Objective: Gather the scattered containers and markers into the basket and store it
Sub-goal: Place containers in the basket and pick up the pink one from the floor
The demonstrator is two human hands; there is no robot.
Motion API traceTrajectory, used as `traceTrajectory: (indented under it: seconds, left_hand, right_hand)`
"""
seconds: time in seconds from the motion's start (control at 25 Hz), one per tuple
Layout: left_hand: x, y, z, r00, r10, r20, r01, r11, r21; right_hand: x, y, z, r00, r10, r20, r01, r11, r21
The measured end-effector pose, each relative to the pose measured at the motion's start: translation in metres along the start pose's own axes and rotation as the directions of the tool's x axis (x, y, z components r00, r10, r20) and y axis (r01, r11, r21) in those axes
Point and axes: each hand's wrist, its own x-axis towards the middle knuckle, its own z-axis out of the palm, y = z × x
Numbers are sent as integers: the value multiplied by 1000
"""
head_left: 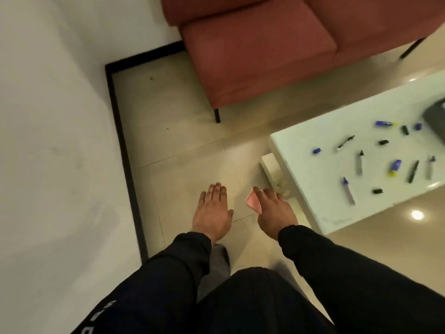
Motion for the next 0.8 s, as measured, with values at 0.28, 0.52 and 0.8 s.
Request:
traceTrajectory:
  seconds: [0.28, 0.52, 0.8]
  left_hand:
    - [-6, 252, 52, 961, 267, 70, -274, 954, 124]
    - [2, 470, 82, 912, 396, 104, -409, 896, 173]
    - [63, 653, 96, 833, 528, 163, -550, 821, 152]
  right_hand:
    - [-130, 245, -32, 983, 150, -103, -144, 987, 64]
    - [-236, 453, -70, 932, 340, -125, -321, 935, 150]
    - [-260, 611, -141, 861, 475, -181, -433, 872, 229]
